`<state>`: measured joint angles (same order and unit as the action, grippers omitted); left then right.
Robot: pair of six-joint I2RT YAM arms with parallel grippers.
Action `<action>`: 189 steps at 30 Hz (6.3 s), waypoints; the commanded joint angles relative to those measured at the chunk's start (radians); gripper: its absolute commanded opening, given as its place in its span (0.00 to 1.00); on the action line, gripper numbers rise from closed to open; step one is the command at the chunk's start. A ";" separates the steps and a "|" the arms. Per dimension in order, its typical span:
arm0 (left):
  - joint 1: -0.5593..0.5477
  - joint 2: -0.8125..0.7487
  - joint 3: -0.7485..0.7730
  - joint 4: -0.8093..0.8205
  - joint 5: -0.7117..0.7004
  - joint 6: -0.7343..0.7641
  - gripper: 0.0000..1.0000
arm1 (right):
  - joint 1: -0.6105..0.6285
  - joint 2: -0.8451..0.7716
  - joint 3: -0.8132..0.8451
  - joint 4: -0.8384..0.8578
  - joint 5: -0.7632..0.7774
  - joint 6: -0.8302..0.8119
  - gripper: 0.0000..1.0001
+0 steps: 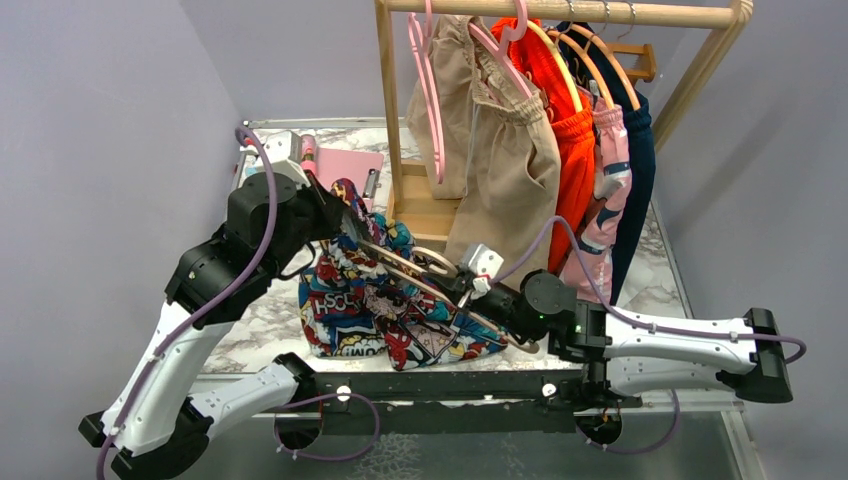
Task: Place the shorts on the hanger
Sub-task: Hang the shorts on the hanger.
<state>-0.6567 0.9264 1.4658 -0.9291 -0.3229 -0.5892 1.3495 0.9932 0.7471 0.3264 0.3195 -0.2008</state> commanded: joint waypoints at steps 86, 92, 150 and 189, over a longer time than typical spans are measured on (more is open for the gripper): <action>-0.004 -0.009 -0.025 0.016 0.031 -0.120 0.00 | 0.009 0.340 0.141 0.561 0.219 -0.228 0.01; -0.004 -0.024 -0.065 0.060 0.119 -0.147 0.00 | 0.008 0.406 0.187 0.594 0.224 -0.208 0.01; -0.004 -0.263 0.143 0.321 0.178 0.066 0.99 | -0.018 0.055 0.307 0.487 -0.212 -0.149 0.01; -0.004 -0.211 -0.199 0.622 0.662 0.059 0.86 | -0.018 -0.240 0.088 0.282 -0.112 -0.103 0.01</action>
<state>-0.6586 0.7208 1.2671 -0.2901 0.3290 -0.5358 1.3334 0.7521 0.8104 0.5083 0.2119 -0.3183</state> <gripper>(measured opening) 0.939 0.047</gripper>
